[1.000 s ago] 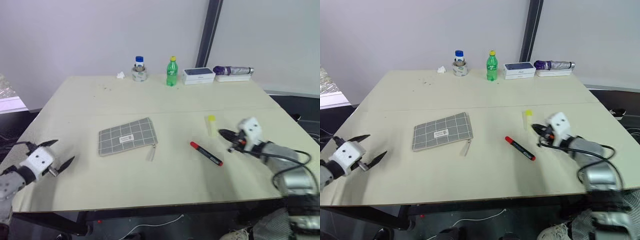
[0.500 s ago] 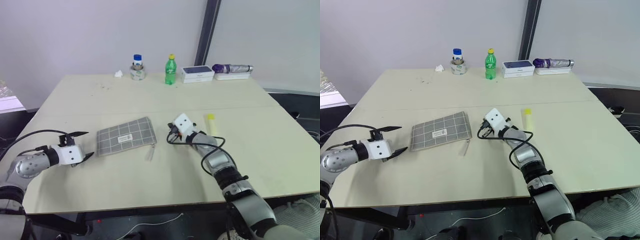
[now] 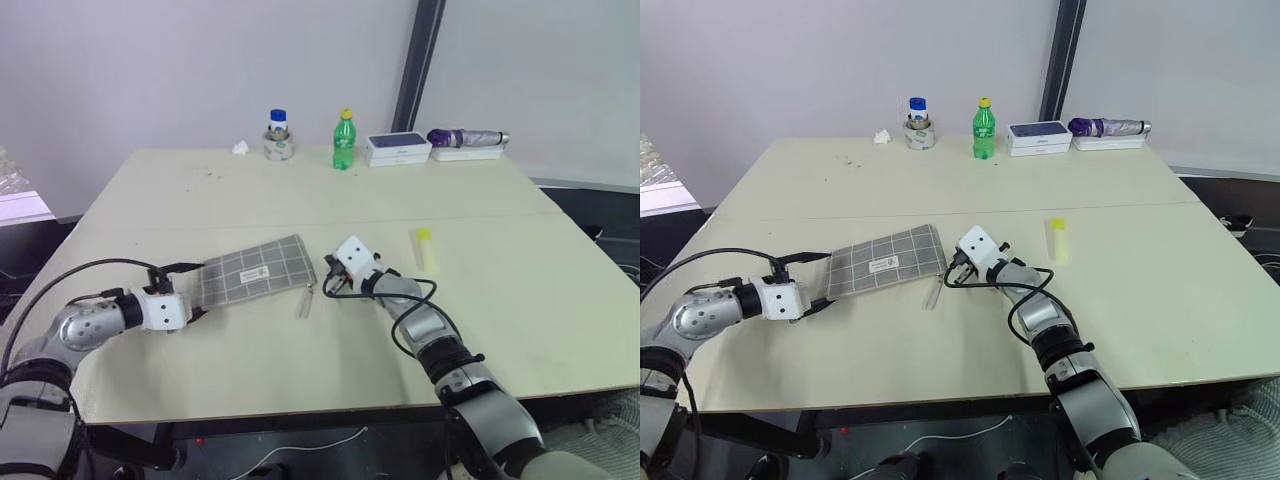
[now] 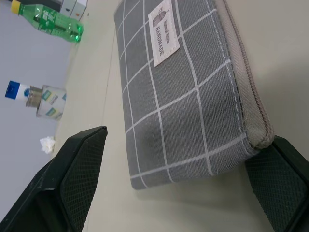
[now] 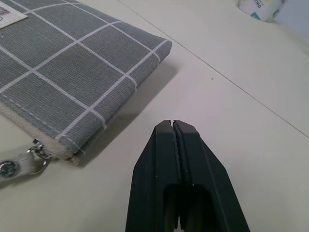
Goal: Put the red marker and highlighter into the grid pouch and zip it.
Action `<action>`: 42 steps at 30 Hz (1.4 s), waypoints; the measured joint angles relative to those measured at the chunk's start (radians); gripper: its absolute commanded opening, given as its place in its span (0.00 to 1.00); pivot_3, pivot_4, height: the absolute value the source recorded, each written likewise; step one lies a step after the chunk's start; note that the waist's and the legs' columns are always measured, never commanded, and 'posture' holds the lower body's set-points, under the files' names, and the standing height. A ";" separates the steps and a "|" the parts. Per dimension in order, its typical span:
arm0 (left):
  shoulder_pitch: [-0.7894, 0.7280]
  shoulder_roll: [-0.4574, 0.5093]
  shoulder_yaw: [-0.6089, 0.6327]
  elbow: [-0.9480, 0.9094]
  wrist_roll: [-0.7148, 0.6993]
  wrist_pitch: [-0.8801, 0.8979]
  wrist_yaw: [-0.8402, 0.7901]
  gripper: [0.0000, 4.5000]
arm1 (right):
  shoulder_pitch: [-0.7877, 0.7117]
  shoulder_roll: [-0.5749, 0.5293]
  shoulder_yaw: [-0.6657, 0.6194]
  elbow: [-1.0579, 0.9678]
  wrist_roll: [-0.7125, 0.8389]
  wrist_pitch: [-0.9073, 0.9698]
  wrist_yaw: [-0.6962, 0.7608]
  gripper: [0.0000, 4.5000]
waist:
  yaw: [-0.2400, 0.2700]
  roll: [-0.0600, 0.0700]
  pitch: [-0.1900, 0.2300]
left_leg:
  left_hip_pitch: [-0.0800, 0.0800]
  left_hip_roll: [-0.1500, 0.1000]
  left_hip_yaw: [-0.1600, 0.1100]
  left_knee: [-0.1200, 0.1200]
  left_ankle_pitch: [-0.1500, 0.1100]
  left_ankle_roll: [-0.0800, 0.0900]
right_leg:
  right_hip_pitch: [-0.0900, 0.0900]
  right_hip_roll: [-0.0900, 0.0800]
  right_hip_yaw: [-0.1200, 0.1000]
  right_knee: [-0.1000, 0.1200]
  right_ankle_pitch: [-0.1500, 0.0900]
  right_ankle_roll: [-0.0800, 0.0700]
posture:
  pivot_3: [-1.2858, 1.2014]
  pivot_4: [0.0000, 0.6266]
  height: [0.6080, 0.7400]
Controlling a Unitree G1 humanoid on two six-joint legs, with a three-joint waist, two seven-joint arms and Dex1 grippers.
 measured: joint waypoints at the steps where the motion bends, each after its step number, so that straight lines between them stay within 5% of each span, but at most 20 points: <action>1: -0.003 0.000 -0.005 0.004 0.000 -0.001 -0.001 0.88 | 0.001 -0.001 0.000 0.000 -0.002 0.000 0.002 0.00 | 0.000 0.000 0.000 | 0.000 0.000 0.000 0.000 0.000 0.000 | 0.000 0.000 0.000 0.000 0.000 0.000 | 0.52 0.24 1.00; 9: -0.004 -0.010 -0.038 0.033 -0.007 0.003 -0.037 0.01 | 0.019 -0.018 -0.001 -0.006 -0.008 0.000 0.015 0.00 | 0.000 0.001 -0.001 | 0.001 0.000 0.000 0.001 0.000 0.000 | 0.000 0.000 0.000 0.002 0.000 0.000 | 0.52 0.24 1.00; 17: -0.002 -0.031 -0.021 0.043 -0.070 0.027 -0.104 0.00 | 0.055 -0.037 -0.008 -0.107 0.020 0.039 0.077 0.06 | -0.001 0.005 -0.003 | 0.001 0.000 0.001 0.000 0.000 0.000 | 0.000 0.000 0.000 0.002 0.000 0.000 | 0.52 0.24 1.00; 21: 0.028 -0.070 0.029 0.013 -0.196 0.080 -0.184 0.00 | 0.113 -0.046 -0.054 -0.266 0.128 0.152 0.163 0.41 | 0.001 0.005 -0.003 | 0.001 0.002 0.001 0.001 0.000 0.000 | 0.000 0.000 0.000 0.002 0.000 0.000 | 0.52 0.24 1.00; 26: 0.115 -0.101 0.074 -0.115 -0.312 0.164 -0.228 0.00 | 0.179 -0.088 -0.108 -0.522 0.255 0.402 0.215 0.99 | -0.003 0.004 -0.003 | 0.000 0.004 0.001 0.001 0.000 0.000 | -0.001 0.000 0.000 0.002 0.000 0.000 | 0.52 0.24 1.00; 42: 0.281 -0.132 0.152 -0.480 -0.391 0.407 -0.162 0.00 | 0.187 0.127 -0.101 -0.558 0.305 0.716 0.013 0.99 | -0.003 0.004 -0.003 | 0.000 0.004 0.001 0.001 0.000 0.000 | -0.002 0.001 0.000 0.003 0.000 0.000 | 0.52 0.24 1.00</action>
